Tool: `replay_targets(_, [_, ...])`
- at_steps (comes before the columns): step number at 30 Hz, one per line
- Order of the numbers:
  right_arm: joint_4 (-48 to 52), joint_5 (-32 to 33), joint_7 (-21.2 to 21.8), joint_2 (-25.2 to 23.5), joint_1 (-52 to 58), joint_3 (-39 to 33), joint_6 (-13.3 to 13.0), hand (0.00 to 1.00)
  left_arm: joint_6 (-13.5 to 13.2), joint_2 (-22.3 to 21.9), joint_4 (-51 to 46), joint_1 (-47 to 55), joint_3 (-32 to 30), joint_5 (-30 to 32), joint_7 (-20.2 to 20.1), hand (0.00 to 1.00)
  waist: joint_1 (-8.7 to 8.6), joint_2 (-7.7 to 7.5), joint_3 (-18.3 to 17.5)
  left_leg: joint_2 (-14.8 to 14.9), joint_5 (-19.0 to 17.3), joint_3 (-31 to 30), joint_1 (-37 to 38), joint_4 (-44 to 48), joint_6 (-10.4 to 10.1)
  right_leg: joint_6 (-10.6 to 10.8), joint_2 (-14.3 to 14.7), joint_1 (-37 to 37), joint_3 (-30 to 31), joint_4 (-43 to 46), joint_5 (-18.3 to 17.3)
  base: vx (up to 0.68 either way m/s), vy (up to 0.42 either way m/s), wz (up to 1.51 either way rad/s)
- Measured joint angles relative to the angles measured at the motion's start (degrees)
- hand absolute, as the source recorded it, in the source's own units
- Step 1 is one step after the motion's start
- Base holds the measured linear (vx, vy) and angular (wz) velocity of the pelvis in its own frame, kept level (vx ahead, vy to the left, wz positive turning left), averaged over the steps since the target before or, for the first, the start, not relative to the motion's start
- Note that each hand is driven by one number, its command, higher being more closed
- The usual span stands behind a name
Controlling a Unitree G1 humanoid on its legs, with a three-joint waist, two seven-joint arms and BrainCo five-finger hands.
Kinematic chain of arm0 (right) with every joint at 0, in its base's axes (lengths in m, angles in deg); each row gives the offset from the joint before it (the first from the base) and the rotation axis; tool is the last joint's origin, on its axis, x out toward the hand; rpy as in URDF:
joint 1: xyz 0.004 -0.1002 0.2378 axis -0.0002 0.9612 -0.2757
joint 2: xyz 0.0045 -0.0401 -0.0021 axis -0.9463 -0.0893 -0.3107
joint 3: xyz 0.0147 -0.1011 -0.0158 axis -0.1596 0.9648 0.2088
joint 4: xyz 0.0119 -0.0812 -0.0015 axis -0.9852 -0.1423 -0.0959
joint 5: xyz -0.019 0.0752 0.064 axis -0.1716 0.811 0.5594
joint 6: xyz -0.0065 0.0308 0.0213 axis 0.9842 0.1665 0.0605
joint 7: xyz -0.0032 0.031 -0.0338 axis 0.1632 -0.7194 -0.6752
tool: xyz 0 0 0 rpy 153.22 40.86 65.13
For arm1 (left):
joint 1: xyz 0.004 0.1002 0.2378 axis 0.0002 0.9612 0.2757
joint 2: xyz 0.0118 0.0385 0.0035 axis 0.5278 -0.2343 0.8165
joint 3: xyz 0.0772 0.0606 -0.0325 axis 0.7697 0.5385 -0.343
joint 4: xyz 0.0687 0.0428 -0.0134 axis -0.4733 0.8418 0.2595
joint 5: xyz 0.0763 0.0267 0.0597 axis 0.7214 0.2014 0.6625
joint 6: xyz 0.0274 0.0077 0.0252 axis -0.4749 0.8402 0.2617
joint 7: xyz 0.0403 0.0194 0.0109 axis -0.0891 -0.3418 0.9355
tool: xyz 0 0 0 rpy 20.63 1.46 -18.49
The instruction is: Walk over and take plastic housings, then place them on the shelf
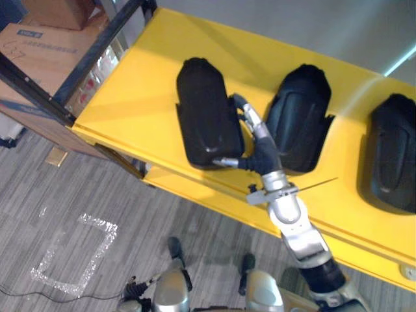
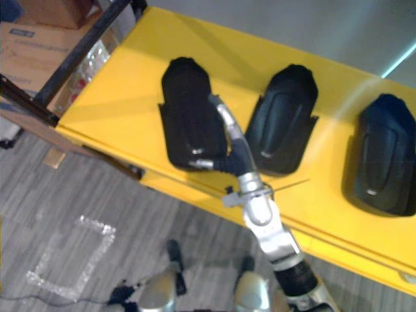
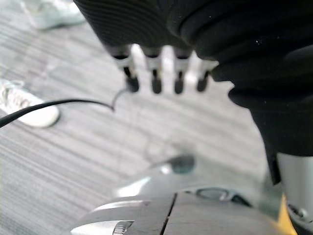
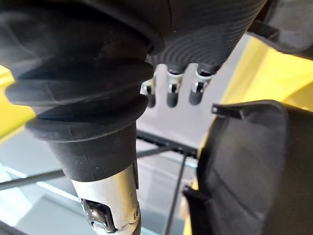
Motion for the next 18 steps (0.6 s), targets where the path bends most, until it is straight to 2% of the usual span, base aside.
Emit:
replay_targets(9, [-2.7,-3.9,-1.0,0.0,0.0,0.0,3.0,0.0,0.0,0.0,-0.1,0.0,0.1,0.0,0.0,0.0,0.0,0.09,0.0,-0.3,0.0,-0.1,0.0,0.0,0.0,0.3,-0.3,-0.1,0.0,0.3,-0.2,0.0,0.0,0.0])
replay_targets(18, [-3.3,-4.5,-1.1,0.0,0.0,0.0,3.6,0.0,0.0,0.0,-0.1,0.0,0.6,0.0,-0.1,0.0,-0.06,0.36,0.2,-1.0,-0.1,-0.4,0.0,0.0,0.1,0.7,-1.1,-0.2,-0.1,0.8,-0.5,0.0,0.0,0.01])
